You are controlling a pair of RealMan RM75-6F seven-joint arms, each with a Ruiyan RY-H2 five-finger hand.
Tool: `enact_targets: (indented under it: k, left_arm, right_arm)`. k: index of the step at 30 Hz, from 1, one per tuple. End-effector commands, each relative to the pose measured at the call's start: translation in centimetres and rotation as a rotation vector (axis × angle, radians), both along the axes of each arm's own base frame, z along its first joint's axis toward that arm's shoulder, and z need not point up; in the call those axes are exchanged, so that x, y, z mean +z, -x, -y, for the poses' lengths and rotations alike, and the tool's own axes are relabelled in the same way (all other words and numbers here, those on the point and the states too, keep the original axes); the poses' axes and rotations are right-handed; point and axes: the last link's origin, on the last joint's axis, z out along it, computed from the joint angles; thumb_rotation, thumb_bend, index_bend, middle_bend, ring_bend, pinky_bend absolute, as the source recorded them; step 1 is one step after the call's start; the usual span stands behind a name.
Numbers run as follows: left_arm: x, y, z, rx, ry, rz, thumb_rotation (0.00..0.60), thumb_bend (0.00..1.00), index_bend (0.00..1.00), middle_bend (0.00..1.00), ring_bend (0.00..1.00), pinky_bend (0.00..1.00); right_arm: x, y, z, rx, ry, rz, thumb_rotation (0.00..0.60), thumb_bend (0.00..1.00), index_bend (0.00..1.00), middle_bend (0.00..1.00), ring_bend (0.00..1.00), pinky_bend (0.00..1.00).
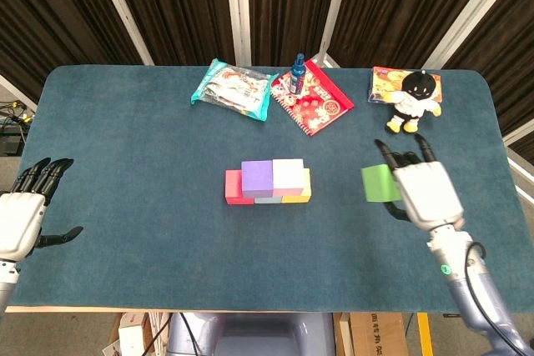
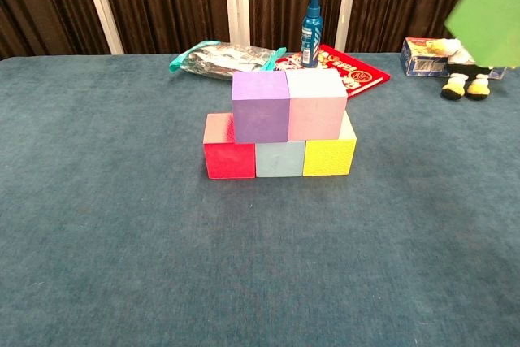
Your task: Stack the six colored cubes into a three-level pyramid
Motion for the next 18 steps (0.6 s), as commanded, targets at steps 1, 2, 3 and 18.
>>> enact_targets:
  k: [1,2,3,18]
  left_arm:
    - [0.0,0.1,-0.1,0.006,0.004,0.003,0.600,0.13,0.00,0.07,0.04,0.10]
    - [0.0,0.1,-0.1,0.008,0.006,0.004,0.600,0.13,0.00,0.07,0.04,0.10]
    - [0.0,0.1,-0.1,0.009,0.007,0.004,0.600,0.13,0.00,0.07,0.04,0.10]
    - [0.0,1.2,-0.5,0.044,0.012,-0.010,0.600,0.13,0.00,0.07,0.04,0.10]
  right_arm:
    - [-0.8,-5.4,1.7,0.073,-0.052,-0.010,0.600,0.29,0.00,0.42,0.34,0.01]
    - [-1.1,-6.1,1.9,0.076,-0.062,-0.015,0.600,0.29,0.00,0.42,0.34,0.01]
    - [-1.2,-6.6,2.1,0.078,-0.068,-0.019,0.600,0.29,0.00,0.42,0.34,0.01]
    - [-5.4,-15.8,2.8,-0.089,-0.113,-0.050,0.600,0.29,0.00,0.42,0.34,0.01]
